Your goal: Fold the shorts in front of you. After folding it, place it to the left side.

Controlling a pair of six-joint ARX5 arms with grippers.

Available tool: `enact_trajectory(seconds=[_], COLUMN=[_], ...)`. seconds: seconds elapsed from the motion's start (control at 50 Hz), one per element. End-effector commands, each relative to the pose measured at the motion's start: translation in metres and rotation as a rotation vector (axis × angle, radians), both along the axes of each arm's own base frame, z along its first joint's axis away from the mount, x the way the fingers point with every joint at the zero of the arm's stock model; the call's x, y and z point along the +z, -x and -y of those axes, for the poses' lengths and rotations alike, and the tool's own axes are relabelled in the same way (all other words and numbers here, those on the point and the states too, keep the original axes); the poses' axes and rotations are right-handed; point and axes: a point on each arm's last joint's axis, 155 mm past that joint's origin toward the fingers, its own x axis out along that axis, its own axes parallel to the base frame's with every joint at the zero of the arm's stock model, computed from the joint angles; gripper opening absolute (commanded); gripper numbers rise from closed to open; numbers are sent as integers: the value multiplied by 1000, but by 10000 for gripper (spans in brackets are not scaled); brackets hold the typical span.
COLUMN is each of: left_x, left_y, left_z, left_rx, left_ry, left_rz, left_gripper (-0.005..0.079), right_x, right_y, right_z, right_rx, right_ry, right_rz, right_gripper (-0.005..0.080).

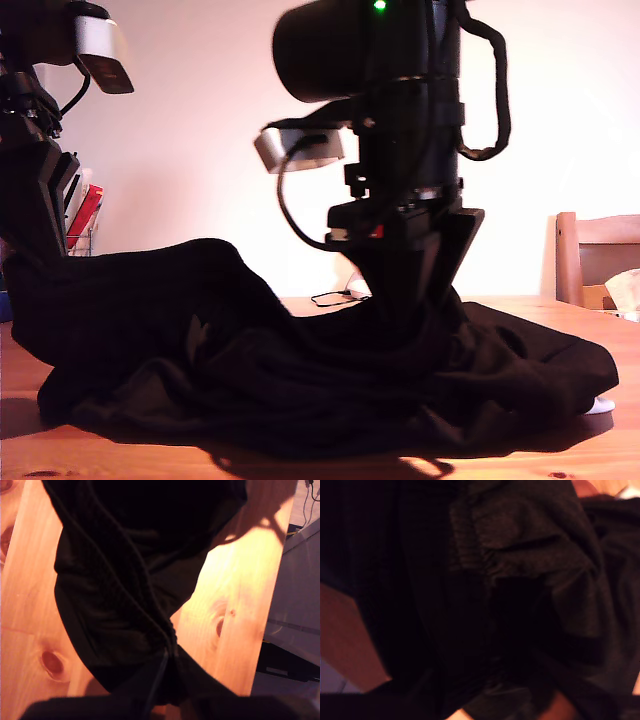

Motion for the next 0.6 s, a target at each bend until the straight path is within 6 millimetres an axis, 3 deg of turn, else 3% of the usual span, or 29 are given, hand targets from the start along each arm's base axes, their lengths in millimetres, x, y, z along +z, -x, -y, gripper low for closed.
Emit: enact_trajectory(seconds=[0.0, 0.06, 0.1, 0.32, 0.58], left_x=[-2, -2, -1, 2, 12], left_y=[5, 3, 1, -16, -53], left_z=[1, 1, 2, 3, -8], left_rx=[-2, -2, -2, 6, 49], left_ry=[8, 11, 14, 12, -59], left_rz=[-5, 1, 10, 85, 239], left_gripper=[-20, -20, -20, -20, -20], right_x=[-7, -7, -7, -5, 20], right_y=[9, 11, 10, 4, -32], right_z=[4, 3, 3, 14, 36], right_rx=[9, 11, 13, 35, -1], right_ry=[10, 6, 6, 66, 154], right_rz=[-41, -49, -47, -9, 112], right_gripper=[265, 128, -20, -14, -13])
